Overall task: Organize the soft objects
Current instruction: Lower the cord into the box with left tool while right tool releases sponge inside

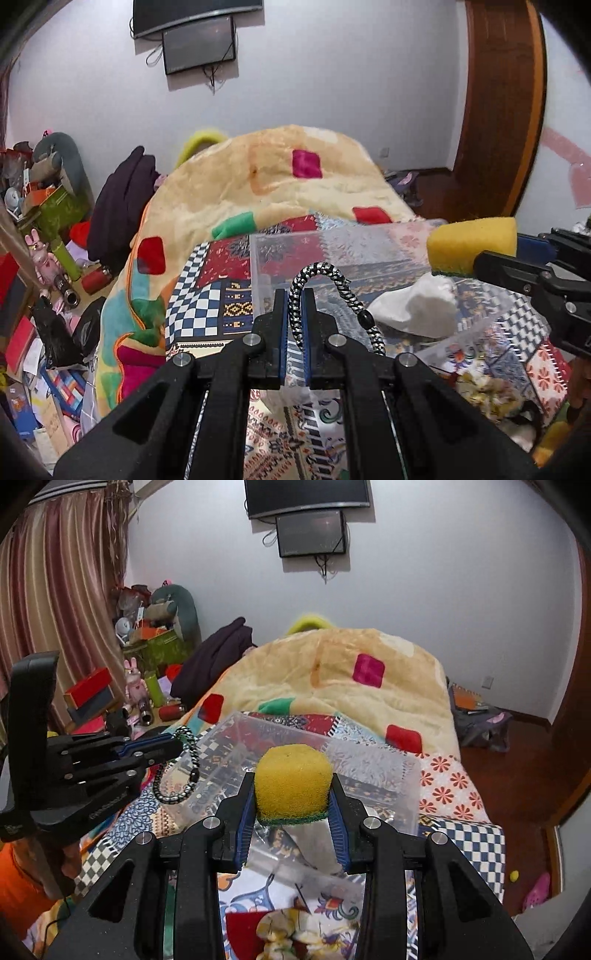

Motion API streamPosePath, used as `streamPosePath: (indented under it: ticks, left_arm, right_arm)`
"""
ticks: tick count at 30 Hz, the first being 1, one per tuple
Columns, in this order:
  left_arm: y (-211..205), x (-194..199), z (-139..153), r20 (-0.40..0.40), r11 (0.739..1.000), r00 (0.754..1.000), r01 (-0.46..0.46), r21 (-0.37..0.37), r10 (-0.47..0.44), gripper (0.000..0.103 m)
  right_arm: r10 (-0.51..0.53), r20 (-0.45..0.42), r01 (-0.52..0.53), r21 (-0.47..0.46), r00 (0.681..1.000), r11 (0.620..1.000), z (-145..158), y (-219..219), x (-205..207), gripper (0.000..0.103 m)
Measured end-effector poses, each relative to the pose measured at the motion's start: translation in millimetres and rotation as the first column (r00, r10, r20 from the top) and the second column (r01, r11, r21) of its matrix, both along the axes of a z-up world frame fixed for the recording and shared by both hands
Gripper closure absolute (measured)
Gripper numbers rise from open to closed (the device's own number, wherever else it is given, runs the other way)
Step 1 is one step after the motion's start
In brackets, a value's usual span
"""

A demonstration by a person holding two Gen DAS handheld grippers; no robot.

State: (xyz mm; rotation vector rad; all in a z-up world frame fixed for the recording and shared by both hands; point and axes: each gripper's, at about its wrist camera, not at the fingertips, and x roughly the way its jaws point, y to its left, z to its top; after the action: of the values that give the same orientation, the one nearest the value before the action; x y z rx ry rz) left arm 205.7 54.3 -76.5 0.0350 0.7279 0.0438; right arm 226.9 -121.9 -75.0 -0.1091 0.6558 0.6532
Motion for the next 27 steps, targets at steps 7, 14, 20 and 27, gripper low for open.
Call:
streamPosePath:
  ticks: [7,14,20,27]
  left_arm:
    - [0,23,-26,-0.079,1.000,0.997,0.000,0.010,0.001,0.097]
    - [-14,26,-35,-0.102,0.998,0.994,0.043,0.036,-0.039,0.096]
    - [-22,18,-32,-0.104,0.997,0.993,0.068,0.043,-0.064,0.073]
    - [-28,-10,-5,-0.033,0.995,0.995,0.093,0.027,-0.092,0.046]
  right_arm:
    - [0.030,-0.063,-0.033,-0.045,0.998,0.998,-22,16,27,0.070]
    - [0.042,-0.126,-0.053,-0.083,0.991,0.995,-45,28,41,0.070]
    - [0.049,-0.153,-0.069,-0.132,0.987,0.989,-49,25,36,0.050]
    - [0.028,-0.079,-0.039,-0.140,0.997,0.989,-24,2,15,0.032]
